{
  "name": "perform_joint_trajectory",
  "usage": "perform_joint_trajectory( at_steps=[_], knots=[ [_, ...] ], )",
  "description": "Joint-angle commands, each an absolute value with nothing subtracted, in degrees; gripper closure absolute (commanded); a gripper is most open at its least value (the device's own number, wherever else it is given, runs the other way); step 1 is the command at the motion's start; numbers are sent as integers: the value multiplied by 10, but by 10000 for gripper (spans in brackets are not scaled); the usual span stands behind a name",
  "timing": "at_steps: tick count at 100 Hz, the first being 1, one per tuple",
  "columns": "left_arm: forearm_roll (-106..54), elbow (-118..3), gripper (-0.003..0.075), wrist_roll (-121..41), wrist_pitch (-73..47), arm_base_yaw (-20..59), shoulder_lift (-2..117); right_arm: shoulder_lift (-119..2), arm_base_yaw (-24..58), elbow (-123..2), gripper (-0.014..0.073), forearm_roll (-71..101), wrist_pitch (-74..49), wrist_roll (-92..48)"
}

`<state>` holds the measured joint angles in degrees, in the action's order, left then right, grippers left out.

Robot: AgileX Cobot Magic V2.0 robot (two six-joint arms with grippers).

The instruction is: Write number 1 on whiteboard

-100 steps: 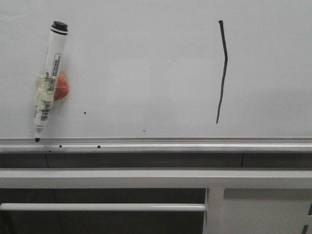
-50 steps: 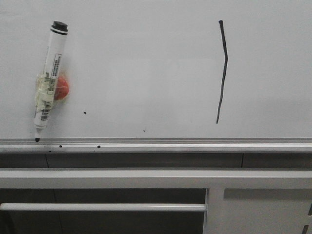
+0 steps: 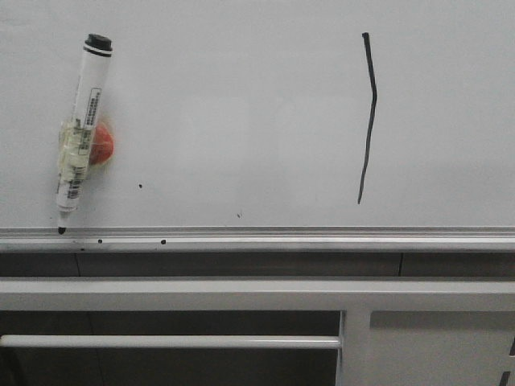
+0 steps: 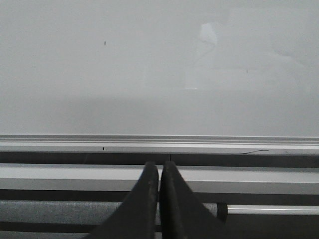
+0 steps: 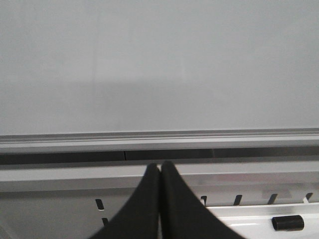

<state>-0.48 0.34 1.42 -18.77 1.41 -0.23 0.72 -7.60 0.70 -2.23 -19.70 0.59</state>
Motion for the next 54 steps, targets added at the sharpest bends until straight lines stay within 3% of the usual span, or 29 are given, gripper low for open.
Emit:
perform_joint_trajectory(
  at_steps=[1, 54],
  knots=[
    [-10, 7, 741, 15, -147, 12, -15, 15, -80, 23, 658, -21, -188, 0],
    [-10, 7, 741, 15, -143, 12, -16, 15, -80, 23, 658, -21, -188, 0]
  ],
)
